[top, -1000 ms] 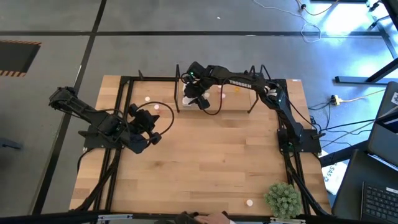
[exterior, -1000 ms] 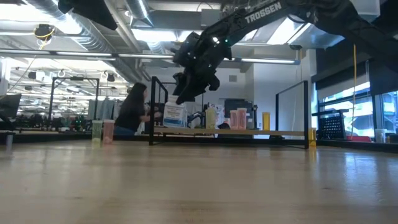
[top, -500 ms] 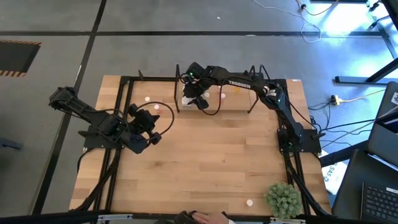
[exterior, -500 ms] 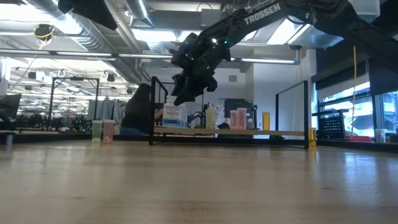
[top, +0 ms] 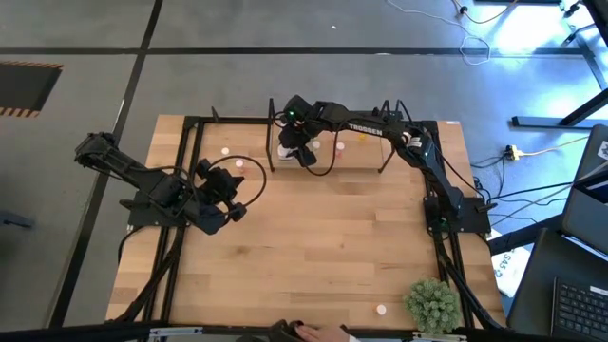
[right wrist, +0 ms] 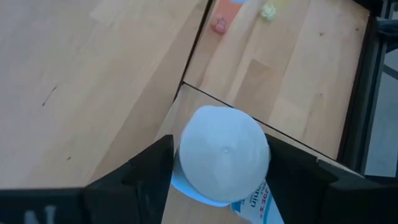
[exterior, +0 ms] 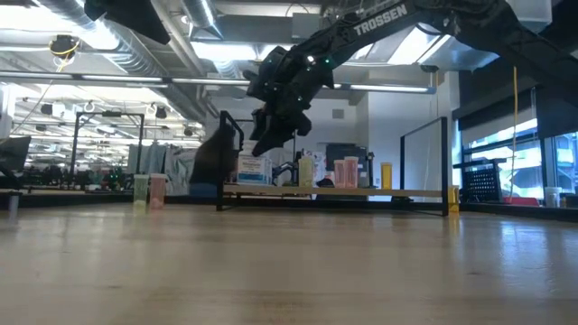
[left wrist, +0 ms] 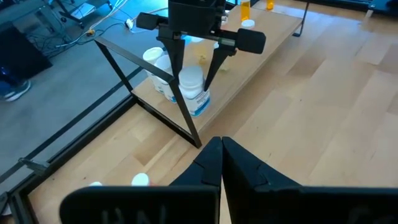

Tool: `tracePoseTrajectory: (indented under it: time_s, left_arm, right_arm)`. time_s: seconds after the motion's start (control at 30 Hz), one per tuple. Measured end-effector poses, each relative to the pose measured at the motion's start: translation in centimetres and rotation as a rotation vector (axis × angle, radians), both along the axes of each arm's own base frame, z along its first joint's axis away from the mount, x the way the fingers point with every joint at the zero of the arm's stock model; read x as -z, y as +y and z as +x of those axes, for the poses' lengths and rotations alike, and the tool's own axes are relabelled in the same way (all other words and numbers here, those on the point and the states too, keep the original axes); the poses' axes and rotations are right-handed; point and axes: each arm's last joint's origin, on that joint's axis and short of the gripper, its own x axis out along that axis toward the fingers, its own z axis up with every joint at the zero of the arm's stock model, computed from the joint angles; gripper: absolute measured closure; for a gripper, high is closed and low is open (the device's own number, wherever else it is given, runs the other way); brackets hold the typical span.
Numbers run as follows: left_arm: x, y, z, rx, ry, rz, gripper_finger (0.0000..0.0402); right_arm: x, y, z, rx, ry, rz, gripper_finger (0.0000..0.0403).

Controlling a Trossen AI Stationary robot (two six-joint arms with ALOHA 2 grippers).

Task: Pick and place medicine bottles onto shelf by color
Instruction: Put the white pill bottle on the shelf aligned with the other white pill bottles

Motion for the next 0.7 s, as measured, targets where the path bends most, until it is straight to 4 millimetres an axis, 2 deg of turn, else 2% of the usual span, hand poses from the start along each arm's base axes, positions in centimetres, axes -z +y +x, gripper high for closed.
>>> tracePoseTrajectory:
  time_s: [0.3, 0.47, 0.7]
  left_arm:
    - [0.00, 0.00, 0.00, 0.000, 0.000, 0.000, 0.0401]
    - [0.00, 0.00, 0.00, 0.000, 0.000, 0.000, 0.0401]
    - [0.00, 0.00, 0.00, 0.000, 0.000, 0.000, 0.0401]
  right_arm:
    - [0.05, 0.23, 0.01, -0.004, 0.009, 0.009, 0.0185]
    - [0.04, 0.57, 0.17, 0.060, 0.016, 0.060, 0.0182]
    - [0.47, 1.00, 0.28, 0.058, 0.037, 0.072, 0.0181]
